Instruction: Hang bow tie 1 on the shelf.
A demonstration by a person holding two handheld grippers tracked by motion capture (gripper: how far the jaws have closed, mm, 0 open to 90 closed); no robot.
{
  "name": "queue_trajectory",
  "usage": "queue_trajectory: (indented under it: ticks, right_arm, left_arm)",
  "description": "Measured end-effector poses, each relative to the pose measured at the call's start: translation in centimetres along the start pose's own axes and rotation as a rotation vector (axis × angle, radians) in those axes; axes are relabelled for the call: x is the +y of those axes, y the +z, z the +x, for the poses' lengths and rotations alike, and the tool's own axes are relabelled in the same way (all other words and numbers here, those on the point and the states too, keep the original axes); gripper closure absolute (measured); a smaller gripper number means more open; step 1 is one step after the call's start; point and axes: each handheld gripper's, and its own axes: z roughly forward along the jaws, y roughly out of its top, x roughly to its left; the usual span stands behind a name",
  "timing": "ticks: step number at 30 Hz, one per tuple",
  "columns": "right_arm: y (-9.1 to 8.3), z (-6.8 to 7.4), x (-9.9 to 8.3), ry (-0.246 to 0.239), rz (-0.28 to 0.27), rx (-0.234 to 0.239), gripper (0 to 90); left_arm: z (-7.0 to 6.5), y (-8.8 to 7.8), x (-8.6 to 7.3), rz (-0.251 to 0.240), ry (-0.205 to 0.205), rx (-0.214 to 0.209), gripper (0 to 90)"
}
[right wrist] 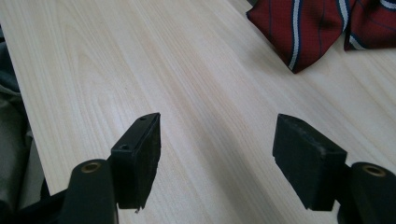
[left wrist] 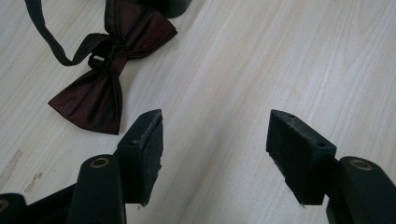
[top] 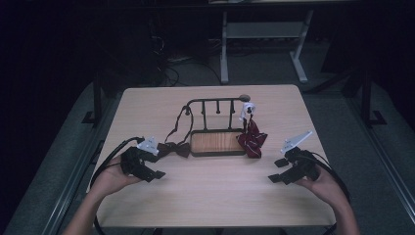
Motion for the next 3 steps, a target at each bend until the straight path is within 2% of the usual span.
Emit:
queue_trajectory:
  ticks: [3]
  right_arm:
    - [0.15, 0.02, -0.08, -0.005, 0.005, -0.003, 32.1]
  left_arm:
    - [-0.33, 0.21, 0.03, -0.003, 0.009, 0.012, 36.7]
